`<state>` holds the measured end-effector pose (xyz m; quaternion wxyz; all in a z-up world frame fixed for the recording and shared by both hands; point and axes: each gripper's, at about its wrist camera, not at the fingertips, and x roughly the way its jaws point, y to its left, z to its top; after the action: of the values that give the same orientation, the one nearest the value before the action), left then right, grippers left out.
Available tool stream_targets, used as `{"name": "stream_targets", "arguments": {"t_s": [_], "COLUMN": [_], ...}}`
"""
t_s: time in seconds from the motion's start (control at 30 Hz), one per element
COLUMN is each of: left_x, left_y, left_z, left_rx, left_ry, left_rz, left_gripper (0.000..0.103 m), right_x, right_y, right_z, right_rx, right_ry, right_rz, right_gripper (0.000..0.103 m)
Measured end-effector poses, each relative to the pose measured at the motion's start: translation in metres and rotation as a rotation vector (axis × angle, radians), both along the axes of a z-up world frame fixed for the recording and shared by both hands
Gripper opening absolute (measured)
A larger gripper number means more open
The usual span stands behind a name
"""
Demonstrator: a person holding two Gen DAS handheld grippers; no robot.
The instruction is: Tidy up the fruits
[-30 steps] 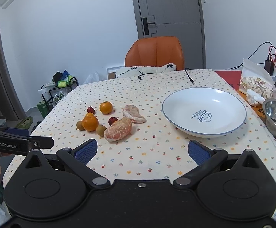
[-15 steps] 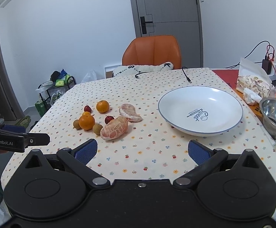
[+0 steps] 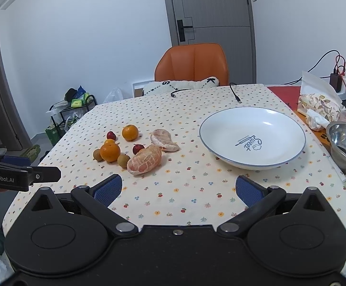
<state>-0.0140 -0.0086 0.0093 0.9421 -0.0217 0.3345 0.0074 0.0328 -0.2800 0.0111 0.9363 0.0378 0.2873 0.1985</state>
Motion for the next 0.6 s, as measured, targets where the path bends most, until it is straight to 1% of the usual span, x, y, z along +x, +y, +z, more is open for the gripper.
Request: {"name": "stream_targets", "arguments": {"t_s": [0.6], "left_x": [0.0004], "left_y": [0.0016], "left_z": [0.0050], "left_rx": [-0.014], "left_ry": [-0.027], "left_rz": [-0.018], "left_gripper": [0.103], "right_x": [-0.0012], "right_y": [0.0013], "right_z": [0.0016], "right_rx": [-0.005], "right_ry": [-0.014], "right_rz": [0.003], "right_gripper": [0.103]}}
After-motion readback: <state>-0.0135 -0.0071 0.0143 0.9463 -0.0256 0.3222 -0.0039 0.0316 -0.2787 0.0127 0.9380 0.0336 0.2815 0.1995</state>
